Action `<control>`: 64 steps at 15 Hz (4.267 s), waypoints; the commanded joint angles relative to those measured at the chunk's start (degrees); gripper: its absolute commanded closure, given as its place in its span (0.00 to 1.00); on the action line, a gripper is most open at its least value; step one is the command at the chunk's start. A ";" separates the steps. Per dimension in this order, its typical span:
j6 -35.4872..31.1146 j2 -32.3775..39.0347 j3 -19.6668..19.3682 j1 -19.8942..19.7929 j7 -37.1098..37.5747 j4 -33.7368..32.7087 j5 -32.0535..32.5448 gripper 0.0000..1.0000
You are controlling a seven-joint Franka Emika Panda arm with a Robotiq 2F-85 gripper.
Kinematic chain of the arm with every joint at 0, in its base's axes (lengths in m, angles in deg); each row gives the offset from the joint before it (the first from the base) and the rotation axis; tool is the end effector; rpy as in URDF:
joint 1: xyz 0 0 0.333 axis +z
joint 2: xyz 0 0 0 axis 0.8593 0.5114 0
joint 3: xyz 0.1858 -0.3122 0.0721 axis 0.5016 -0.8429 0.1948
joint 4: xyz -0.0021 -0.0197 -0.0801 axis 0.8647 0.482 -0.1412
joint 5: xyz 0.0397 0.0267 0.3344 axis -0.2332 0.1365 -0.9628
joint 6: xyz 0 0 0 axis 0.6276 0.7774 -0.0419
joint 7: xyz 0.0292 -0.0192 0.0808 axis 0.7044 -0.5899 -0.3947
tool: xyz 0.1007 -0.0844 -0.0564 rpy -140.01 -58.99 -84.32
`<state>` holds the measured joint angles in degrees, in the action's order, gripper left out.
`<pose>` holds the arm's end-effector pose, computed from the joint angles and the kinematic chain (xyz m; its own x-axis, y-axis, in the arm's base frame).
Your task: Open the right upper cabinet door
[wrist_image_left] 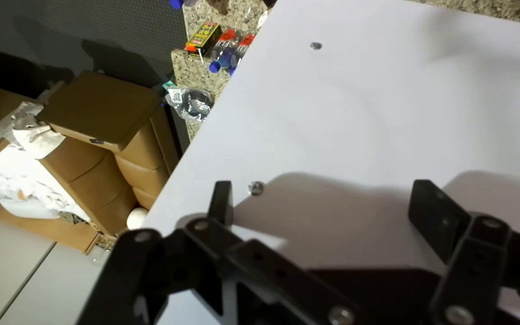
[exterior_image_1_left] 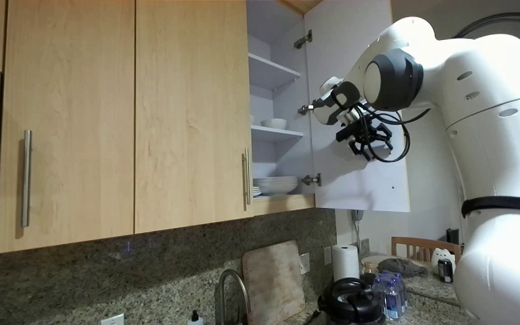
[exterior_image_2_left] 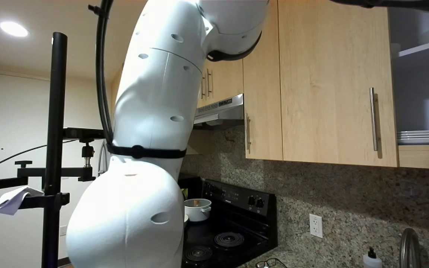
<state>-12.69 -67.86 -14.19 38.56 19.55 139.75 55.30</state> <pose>0.3901 -0.4248 0.6964 0.1572 -0.8354 0.5267 -0.9454 0.0268 0.3247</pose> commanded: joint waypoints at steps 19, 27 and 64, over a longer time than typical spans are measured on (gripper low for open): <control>5.94 -1.60 7.66 2.71 -12.08 -1.12 -14.13 0.00; 13.35 1.76 10.30 3.37 -21.57 -5.59 -17.75 0.00; -14.62 -26.85 18.73 13.47 -22.97 39.05 -19.94 0.00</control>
<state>-24.39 -91.28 3.39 51.39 -4.98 173.42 35.68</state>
